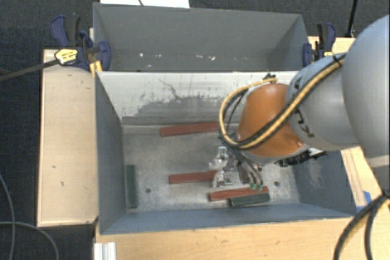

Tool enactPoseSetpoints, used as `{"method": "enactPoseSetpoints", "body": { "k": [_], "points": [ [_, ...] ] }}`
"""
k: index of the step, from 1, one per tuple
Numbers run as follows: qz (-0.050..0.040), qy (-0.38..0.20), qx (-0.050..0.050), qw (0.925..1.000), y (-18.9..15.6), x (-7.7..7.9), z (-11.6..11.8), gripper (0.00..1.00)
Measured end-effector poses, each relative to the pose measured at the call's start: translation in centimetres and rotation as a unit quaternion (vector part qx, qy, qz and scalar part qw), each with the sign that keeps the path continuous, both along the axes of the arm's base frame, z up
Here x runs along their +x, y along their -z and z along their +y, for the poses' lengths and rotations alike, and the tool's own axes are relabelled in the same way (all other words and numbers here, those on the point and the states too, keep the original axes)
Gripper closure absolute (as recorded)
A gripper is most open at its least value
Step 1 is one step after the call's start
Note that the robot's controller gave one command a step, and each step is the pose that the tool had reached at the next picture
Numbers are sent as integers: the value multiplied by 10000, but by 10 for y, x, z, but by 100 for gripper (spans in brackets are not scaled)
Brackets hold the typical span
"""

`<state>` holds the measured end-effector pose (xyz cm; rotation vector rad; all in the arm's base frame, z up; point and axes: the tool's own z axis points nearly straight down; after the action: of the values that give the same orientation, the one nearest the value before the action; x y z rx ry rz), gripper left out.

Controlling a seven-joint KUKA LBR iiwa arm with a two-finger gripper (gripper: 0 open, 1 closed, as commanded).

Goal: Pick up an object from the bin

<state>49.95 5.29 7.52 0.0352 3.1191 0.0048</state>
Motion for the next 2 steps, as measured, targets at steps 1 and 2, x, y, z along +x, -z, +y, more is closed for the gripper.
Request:
{"method": "enactPoseSetpoints", "body": {
  "k": [1, 2],
  "points": [
    [0, -4, 0, 10000, 0, 0, 0, 100],
    [102, -245, -15, 9996, -121, -2, -2, 100]
  ]
}}
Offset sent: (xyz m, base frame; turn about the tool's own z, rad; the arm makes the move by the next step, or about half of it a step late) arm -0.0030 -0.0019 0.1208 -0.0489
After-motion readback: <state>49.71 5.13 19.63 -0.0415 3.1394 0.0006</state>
